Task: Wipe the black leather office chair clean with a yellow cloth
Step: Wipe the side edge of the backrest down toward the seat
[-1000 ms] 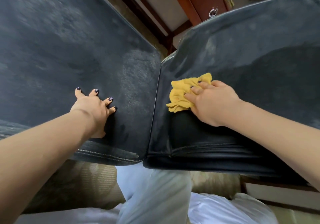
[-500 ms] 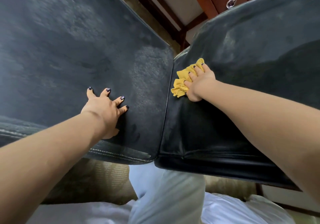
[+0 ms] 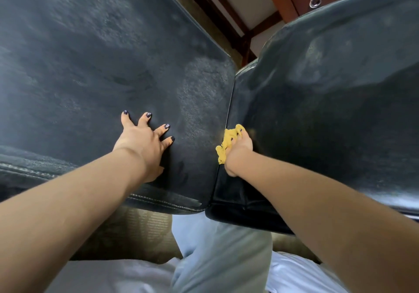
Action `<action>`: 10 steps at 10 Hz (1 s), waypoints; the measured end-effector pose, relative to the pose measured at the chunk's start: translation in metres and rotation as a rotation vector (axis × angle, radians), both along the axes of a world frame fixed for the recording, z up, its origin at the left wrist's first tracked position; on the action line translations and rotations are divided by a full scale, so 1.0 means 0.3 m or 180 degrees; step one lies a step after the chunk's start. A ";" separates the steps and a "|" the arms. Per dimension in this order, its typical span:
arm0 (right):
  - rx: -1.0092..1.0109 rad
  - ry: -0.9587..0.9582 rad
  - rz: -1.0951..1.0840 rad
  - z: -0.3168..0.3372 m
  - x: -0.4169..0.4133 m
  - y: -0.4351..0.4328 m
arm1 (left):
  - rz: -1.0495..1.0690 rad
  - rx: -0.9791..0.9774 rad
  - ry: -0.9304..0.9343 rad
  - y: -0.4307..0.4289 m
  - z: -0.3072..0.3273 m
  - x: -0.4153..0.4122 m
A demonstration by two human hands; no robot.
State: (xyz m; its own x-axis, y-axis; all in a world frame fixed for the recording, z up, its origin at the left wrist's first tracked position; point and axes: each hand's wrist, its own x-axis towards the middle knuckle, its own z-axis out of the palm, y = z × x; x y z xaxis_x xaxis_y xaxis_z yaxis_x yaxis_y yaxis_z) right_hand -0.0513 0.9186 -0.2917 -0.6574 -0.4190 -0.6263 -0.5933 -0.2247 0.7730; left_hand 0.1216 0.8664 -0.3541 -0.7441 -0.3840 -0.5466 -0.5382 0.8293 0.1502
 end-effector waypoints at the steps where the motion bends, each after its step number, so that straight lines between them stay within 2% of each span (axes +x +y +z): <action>1: 0.0832 -0.0184 0.0223 0.061 0.081 0.013 | 0.0020 -0.0002 -0.0011 0.003 0.002 0.001; 2: 0.1524 -0.0322 0.0477 0.084 0.127 0.046 | 0.0048 0.0019 -0.0004 0.007 0.000 0.004; 4: 0.1536 -0.0796 0.0716 0.117 0.184 0.165 | 0.0071 -0.0006 0.0032 0.013 -0.003 0.007; 6: 0.0773 -0.0964 0.0862 0.270 0.222 0.200 | 0.0082 -0.0057 0.0068 0.018 -0.008 0.017; 8: -0.0095 -0.0730 0.0850 0.411 0.143 0.136 | 0.0109 -0.0084 0.0081 0.023 -0.011 0.019; 10: 0.0048 -0.0171 0.0455 0.588 0.047 0.003 | 0.0071 -0.0126 0.0049 0.023 -0.009 0.015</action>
